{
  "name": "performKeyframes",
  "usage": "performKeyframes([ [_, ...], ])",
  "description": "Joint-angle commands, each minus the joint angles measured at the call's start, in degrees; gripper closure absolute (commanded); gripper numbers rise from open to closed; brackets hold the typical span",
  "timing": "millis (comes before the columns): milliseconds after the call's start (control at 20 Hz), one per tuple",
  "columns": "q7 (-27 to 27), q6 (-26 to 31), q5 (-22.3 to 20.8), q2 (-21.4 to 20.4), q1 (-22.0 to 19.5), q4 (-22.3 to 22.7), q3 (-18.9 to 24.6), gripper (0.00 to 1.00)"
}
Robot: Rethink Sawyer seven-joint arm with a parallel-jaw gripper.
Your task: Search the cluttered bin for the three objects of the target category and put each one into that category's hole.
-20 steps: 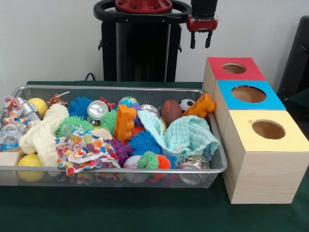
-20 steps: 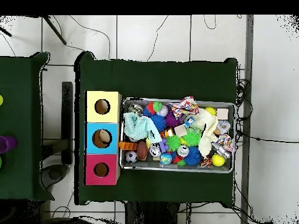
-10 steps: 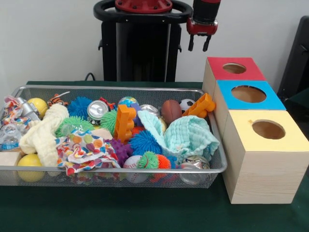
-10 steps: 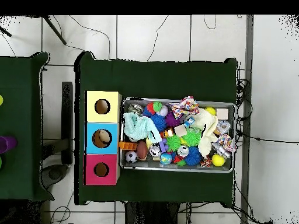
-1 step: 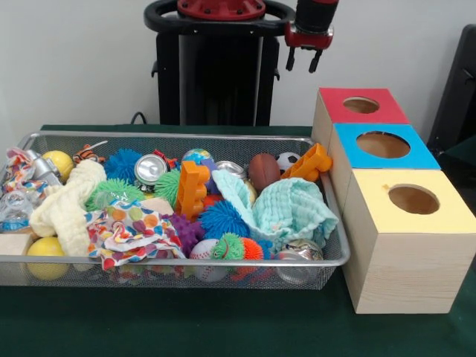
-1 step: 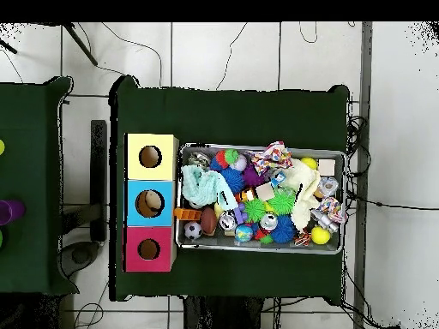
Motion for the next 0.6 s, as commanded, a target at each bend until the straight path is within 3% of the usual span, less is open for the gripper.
performKeyframes([
  [50, 6.59, 12.70, 1.78, -7.72, -3.95, -3.08, 5.71, 0.00],
  [400, 6.65, 19.28, 1.66, -10.38, -6.26, -4.19, 7.00, 0.00],
  [600, 6.55, 18.42, 0.91, -8.66, -5.98, -5.60, 5.84, 0.00],
])
